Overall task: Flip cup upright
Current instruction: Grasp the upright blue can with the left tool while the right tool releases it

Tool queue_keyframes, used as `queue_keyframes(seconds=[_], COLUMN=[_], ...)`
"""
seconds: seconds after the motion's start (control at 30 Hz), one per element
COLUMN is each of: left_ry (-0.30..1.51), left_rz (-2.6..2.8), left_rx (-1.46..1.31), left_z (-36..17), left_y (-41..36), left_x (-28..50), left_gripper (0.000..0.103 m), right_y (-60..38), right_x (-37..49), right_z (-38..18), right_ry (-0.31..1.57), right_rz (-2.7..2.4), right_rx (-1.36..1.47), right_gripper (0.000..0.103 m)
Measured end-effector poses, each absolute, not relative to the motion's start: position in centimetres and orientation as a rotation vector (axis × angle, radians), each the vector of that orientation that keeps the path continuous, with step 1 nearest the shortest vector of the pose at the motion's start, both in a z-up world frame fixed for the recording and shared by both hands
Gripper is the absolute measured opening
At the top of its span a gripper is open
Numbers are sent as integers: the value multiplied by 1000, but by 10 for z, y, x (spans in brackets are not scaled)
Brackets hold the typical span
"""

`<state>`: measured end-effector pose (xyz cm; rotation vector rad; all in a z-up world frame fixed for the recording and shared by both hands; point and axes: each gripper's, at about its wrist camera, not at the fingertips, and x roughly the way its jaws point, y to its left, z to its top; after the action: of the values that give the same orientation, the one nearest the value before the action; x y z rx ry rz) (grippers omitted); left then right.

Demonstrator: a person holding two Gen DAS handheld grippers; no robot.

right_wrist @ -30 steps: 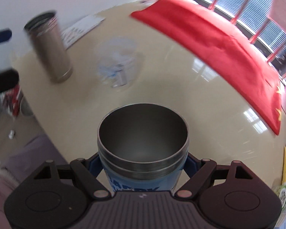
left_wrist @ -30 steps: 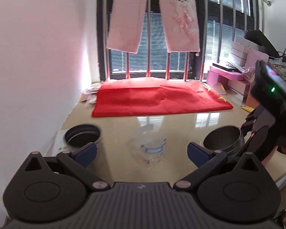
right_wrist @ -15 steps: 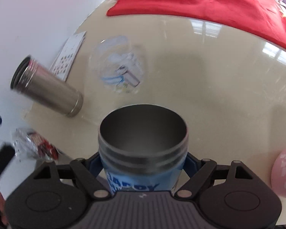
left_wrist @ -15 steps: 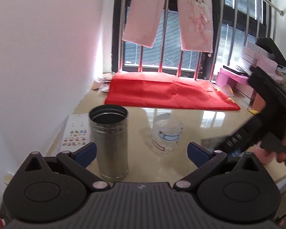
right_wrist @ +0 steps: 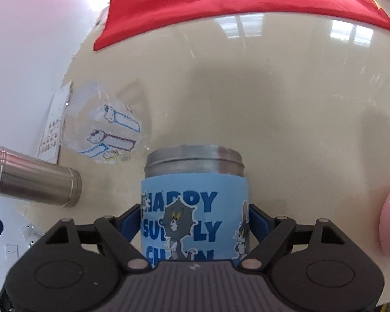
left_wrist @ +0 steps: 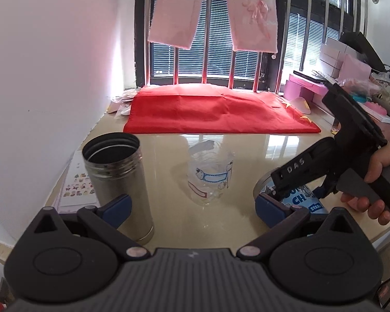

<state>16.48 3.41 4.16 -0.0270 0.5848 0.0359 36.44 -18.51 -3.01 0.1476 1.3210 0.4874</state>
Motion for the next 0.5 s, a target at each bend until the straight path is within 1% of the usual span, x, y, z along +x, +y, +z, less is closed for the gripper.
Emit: queue_keyframes(seconds=[0.07,0.13,0.33,0.5], left_ry=[590,598,638,656], left_rz=[36,34,9,-9], left_rx=[-18,-12,-24,-23], left_z=[42,43,45,49], left_y=[30,26,10,-13], left_x=[166,168,175,181], left_gripper=[103,103,103,103], right_y=[-192,-196,-238,-273], right_x=[362,358,301,249], right_z=[-21,-8,36,39], right_ry=[1276,1209,899,711], right_rz=[504,530,583,573], right_rx=[152,159,117,14], right_gripper=[99,103,103,103])
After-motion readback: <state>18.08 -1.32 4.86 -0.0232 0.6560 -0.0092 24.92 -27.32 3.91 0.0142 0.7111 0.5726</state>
